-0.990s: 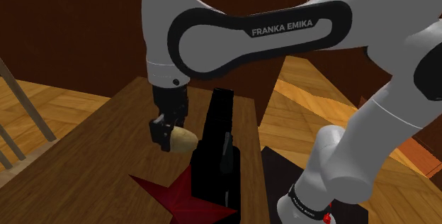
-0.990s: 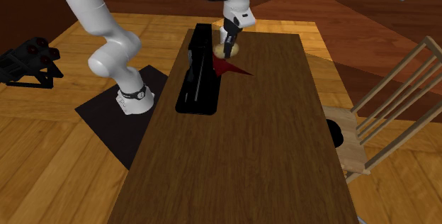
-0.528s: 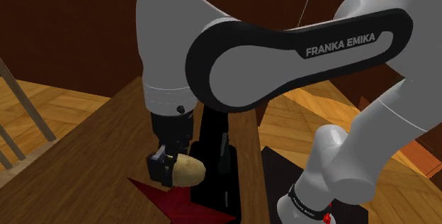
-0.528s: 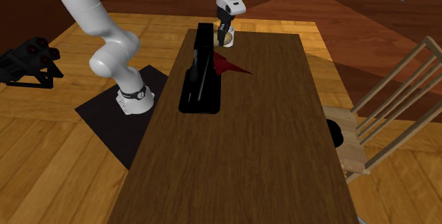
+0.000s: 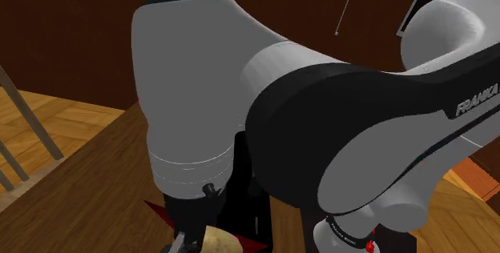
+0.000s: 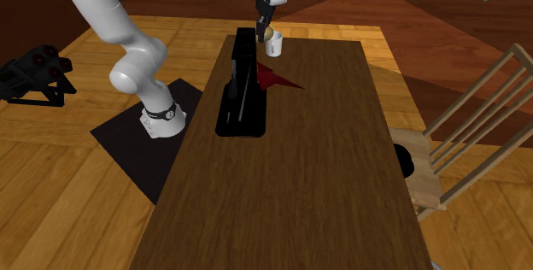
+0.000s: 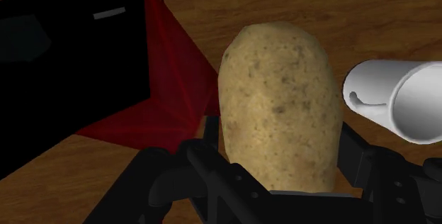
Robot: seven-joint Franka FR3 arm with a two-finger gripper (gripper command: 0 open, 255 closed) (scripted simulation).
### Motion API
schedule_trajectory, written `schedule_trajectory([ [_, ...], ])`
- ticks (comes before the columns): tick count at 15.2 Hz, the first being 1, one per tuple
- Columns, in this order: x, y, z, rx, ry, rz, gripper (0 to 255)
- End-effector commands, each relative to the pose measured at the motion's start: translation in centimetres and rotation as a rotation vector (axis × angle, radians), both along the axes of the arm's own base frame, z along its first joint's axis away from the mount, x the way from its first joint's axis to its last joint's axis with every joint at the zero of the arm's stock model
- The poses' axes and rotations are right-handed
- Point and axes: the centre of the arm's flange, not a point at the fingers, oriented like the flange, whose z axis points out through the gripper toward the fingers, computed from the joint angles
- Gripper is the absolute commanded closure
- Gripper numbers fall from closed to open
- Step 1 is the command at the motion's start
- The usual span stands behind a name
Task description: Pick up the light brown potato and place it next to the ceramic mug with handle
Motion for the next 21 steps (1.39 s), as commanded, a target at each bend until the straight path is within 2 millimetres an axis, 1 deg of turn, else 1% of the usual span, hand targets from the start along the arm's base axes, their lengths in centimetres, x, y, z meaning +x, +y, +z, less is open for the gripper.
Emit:
schedule_trajectory([
  [1,-2.3,1.4,0.1,0.000,0.000,-0.001,255],
  [13,-15.0,10.8,0.1,0.000,0.000,-0.001,255],
  [14,-15.3,11.1,0.1,0.000,0.000,-0.001,255],
  [21,-15.3,11.1,-3.6,0.000,0.000,-0.001,255],
])
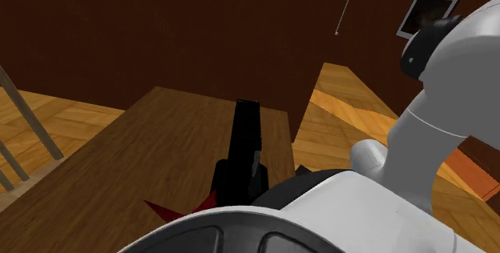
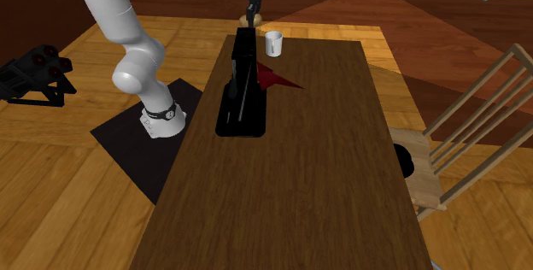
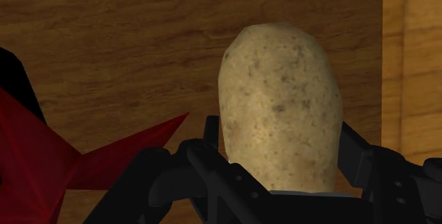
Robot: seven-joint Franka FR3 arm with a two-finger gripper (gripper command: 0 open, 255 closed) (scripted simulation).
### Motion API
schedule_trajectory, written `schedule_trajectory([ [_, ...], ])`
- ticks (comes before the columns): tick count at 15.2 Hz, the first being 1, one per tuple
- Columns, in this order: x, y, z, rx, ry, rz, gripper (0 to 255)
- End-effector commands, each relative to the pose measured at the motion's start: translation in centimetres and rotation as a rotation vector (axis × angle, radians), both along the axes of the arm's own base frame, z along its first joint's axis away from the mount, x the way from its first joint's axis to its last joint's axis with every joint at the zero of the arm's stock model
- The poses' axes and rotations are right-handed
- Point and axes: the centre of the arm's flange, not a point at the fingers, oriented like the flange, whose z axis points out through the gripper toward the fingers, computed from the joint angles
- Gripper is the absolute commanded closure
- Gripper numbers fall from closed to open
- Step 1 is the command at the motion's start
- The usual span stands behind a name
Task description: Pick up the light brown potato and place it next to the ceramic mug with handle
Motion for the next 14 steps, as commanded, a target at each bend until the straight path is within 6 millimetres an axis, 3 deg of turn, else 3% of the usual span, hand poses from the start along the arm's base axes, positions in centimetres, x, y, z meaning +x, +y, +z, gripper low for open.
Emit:
schedule_trajectory([
  [1,-0.1,0.0,-1.1,0.001,0.000,0.000,255],
  [14,-0.1,0.0,-8.0,0.001,0.000,0.000,255],
])
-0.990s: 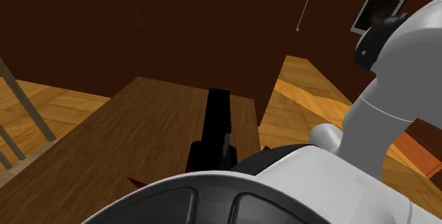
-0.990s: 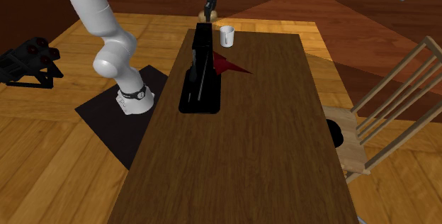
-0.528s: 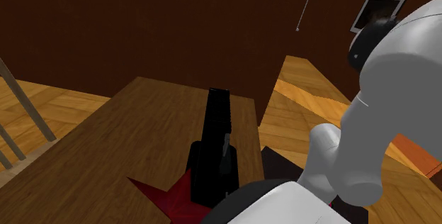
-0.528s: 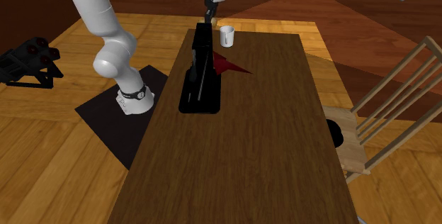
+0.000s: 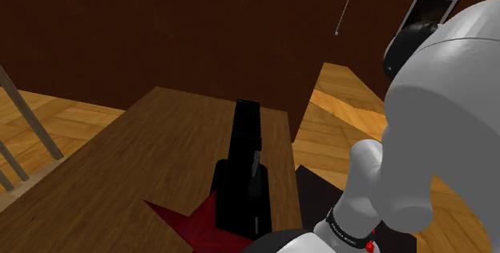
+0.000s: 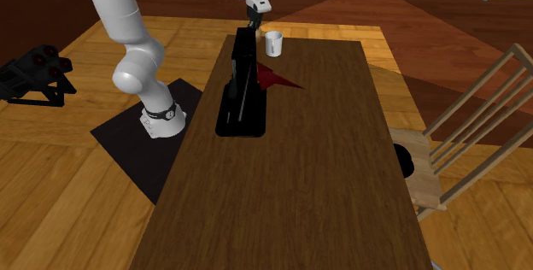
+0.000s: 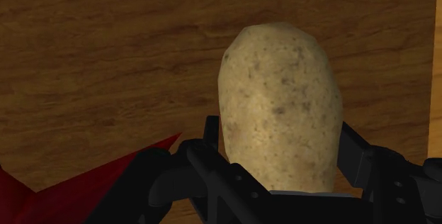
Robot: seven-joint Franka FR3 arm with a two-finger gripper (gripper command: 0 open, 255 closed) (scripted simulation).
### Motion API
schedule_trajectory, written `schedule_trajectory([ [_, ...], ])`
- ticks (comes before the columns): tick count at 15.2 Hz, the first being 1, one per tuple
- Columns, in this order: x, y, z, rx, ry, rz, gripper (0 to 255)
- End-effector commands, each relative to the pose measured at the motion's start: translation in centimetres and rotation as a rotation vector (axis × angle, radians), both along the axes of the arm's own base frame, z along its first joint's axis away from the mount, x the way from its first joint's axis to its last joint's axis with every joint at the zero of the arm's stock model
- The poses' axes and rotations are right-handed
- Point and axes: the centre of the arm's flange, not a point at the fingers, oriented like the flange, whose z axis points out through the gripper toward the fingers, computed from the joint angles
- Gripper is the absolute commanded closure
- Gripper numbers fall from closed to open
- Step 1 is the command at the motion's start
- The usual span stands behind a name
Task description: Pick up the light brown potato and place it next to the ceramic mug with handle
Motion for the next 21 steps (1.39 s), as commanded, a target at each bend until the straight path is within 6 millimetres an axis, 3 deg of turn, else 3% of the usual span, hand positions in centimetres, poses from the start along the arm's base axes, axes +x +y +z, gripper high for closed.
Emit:
schedule_trajectory([
  [1,0.0,-0.1,-1.0,0.000,0.000,0.000,255],
  [9,0.0,-0.1,-5.5,0.000,0.000,0.000,255],
  [17,0.0,-0.1,-5.5,0.000,0.000,0.000,255],
  [18,0.0,-0.1,-5.5,0.000,0.000,0.000,0],
  [21,0.0,-0.1,-5.5,0.000,0.000,0.000,0],
])
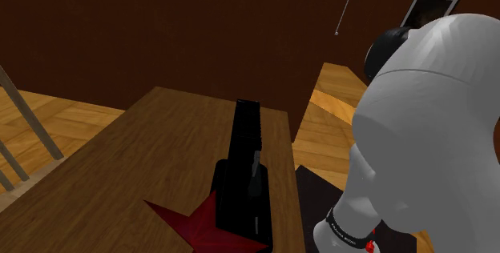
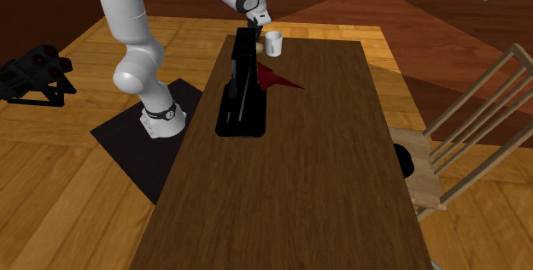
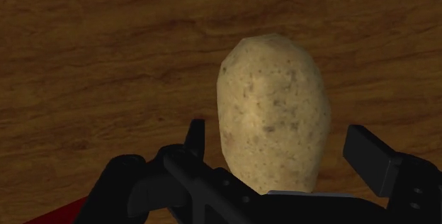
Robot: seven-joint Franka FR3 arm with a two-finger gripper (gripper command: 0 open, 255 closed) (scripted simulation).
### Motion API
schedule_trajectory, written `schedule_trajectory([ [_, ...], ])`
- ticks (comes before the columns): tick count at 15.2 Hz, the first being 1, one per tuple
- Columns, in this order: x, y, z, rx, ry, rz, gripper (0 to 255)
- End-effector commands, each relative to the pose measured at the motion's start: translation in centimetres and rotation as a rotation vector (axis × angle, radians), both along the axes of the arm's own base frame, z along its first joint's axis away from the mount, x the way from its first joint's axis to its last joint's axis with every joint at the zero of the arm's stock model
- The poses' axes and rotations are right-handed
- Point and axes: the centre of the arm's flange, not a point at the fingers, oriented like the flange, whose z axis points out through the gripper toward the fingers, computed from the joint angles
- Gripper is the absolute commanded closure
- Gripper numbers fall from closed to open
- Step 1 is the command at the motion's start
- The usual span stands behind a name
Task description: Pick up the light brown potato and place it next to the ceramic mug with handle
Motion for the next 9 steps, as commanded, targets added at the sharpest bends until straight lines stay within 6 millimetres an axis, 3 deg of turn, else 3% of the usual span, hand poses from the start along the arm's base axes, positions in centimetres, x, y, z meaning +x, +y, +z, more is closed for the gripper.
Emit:
schedule_trajectory([
  [1,0.0,0.0,0.0,0.000,0.000,0.000,0],
  [2,0.0,0.0,0.0,0.000,0.000,0.000,0],
  [6,0.6,0.0,5.0,0.000,0.000,0.000,0],
  [9,0.6,0.0,5.0,0.000,0.000,0.000,0],
])
